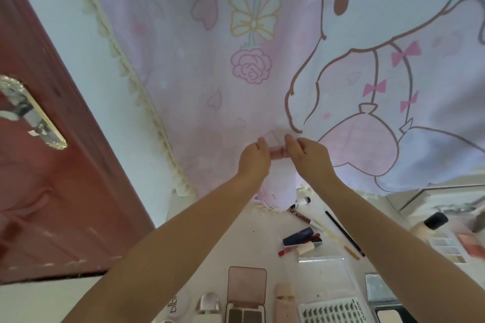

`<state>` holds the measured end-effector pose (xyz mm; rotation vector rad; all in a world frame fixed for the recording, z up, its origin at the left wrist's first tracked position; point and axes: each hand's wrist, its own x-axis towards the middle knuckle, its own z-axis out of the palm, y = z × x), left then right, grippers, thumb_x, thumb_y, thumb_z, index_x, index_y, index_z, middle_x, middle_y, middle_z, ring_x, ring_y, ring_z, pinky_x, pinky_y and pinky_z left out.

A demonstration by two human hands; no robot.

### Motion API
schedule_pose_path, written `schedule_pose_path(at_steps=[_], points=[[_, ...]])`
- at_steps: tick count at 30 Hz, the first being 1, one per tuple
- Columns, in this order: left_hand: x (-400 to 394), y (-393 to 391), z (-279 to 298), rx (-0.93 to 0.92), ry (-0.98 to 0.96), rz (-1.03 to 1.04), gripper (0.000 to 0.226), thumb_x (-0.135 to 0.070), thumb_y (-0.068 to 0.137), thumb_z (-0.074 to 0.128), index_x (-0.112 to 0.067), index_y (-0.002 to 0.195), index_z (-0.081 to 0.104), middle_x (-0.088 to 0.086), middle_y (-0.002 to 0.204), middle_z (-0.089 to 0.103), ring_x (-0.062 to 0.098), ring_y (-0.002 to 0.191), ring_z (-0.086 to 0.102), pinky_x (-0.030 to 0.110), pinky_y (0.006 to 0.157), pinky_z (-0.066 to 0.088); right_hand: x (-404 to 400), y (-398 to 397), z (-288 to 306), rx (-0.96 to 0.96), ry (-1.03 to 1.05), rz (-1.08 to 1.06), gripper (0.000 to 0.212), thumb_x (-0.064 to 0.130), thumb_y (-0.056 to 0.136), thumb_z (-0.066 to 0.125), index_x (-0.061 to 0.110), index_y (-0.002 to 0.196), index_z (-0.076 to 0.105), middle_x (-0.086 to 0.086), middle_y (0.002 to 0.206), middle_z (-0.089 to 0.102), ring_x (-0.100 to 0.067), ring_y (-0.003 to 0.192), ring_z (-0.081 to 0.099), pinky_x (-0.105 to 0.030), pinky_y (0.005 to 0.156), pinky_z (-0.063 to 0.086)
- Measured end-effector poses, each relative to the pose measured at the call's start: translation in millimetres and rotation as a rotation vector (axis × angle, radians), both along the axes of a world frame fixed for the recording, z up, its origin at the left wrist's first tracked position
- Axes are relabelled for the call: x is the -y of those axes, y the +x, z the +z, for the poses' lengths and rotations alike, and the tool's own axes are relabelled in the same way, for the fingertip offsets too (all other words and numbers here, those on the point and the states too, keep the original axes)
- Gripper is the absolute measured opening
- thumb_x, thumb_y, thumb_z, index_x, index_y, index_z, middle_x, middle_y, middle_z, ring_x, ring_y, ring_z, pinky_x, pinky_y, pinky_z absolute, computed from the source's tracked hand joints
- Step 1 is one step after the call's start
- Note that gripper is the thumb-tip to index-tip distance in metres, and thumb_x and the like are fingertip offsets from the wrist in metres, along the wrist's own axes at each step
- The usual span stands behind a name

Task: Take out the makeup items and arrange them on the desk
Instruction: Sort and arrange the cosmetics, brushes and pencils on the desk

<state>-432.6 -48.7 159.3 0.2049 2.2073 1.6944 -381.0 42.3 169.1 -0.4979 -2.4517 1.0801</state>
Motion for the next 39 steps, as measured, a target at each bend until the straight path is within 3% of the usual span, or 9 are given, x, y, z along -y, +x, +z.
schedule_pose_path(at_steps=[3,7,15,20,24,31,34,36,39], points=[[11.8,-1.4,10.1,0.271,0.032,-0.061,0.052,-0.032,0.099,0.018,-0.005,0.092,0.061,-0.002,0.043,0.032,0.006,0.024,0.026,0.011,0.033,0.019,5.0,2.9,0.6,-0.104,0.151,0.079,0.044,0.028,0.092,0.046,0.014,0.051,0.034,0.004,0.045,0.031,-0.009,0.043,0.03,-0.015,0.044,0.032],[28.9,6.9,14.7,0.43,0.073,-0.153,0.051,-0.037,0.099,0.021,-0.015,0.059,0.045,-0.008,0.032,0.026,0.006,0.025,0.019,0.01,0.031,0.014,4.3,9.5,4.1,-0.117,0.396,0.321,0.038,0.052,0.076,0.032,0.021,0.054,0.025,0.01,0.048,0.025,-0.004,0.043,0.025,-0.015,0.048,0.033],[33.1,-0.1,24.7,0.165,0.013,-0.098,0.05,-0.041,0.097,0.027,-0.005,0.107,0.059,-0.001,0.053,0.037,0.004,0.024,0.026,0.011,0.031,0.021,-14.2,11.0,10.4,-0.223,0.096,0.51,0.01,-0.005,0.078,0.063,0.002,0.086,0.064,0.01,0.079,0.048,0.0,0.074,0.049,-0.008,0.065,0.041],[32.8,3.5,16.9,0.111,0.04,-0.071,0.043,-0.041,0.097,0.028,-0.01,0.084,0.056,-0.001,0.051,0.039,0.006,0.03,0.031,0.014,0.033,0.025,-13.0,14.1,9.6,-0.112,-0.046,0.438,0.019,0.011,0.083,0.062,0.019,0.1,0.059,0.015,0.09,0.054,-0.003,0.08,0.056,-0.013,0.067,0.049],[30.7,6.1,13.6,-0.274,-0.039,-0.04,0.039,-0.036,0.097,0.029,-0.018,0.065,0.043,-0.002,0.056,0.044,0.011,0.049,0.039,0.024,0.052,0.033,-15.9,12.3,15.1,0.236,-0.401,0.372,0.035,0.035,0.095,0.037,0.013,0.077,0.057,0.004,0.049,0.058,-0.009,0.036,0.047,-0.017,0.039,0.038],[31.0,-4.4,18.7,-0.21,-0.031,-0.002,0.044,-0.037,0.098,0.026,-0.017,0.063,0.044,0.0,0.051,0.043,0.013,0.044,0.035,0.023,0.046,0.028,-22.4,10.4,6.5,-0.095,-0.25,0.503,0.033,0.0,0.083,0.058,0.033,0.089,0.054,0.01,0.087,0.058,-0.009,0.074,0.059,-0.024,0.07,0.052],[31.7,-4.4,17.3,-0.241,-0.035,-0.005,0.044,-0.038,0.097,0.028,-0.015,0.063,0.044,-0.001,0.052,0.042,0.012,0.044,0.035,0.023,0.047,0.028,-19.1,10.7,10.5,0.134,-0.364,0.467,0.011,0.03,0.089,0.051,0.034,0.1,0.051,0.005,0.083,0.063,-0.009,0.059,0.061,-0.021,0.053,0.051],[31.9,-2.7,15.6,-0.311,-0.072,-0.014,0.043,-0.038,0.097,0.03,-0.012,0.064,0.043,0.0,0.054,0.041,0.014,0.048,0.036,0.025,0.054,0.033,-16.0,10.8,10.5,0.279,-0.527,0.439,0.032,0.045,0.092,0.035,0.02,0.092,0.056,-0.001,0.06,0.064,-0.012,0.041,0.054,-0.019,0.04,0.043],[32.6,-1.6,13.7,-0.356,-0.099,-0.023,0.042,-0.036,0.097,0.031,-0.01,0.066,0.042,0.002,0.058,0.04,0.016,0.054,0.037,0.031,0.061,0.036,-14.1,10.9,5.6,0.145,-0.583,0.494,0.026,0.029,0.092,0.044,0.011,0.079,0.057,0.0,0.052,0.059,-0.009,0.038,0.05,-0.018,0.039,0.04]])
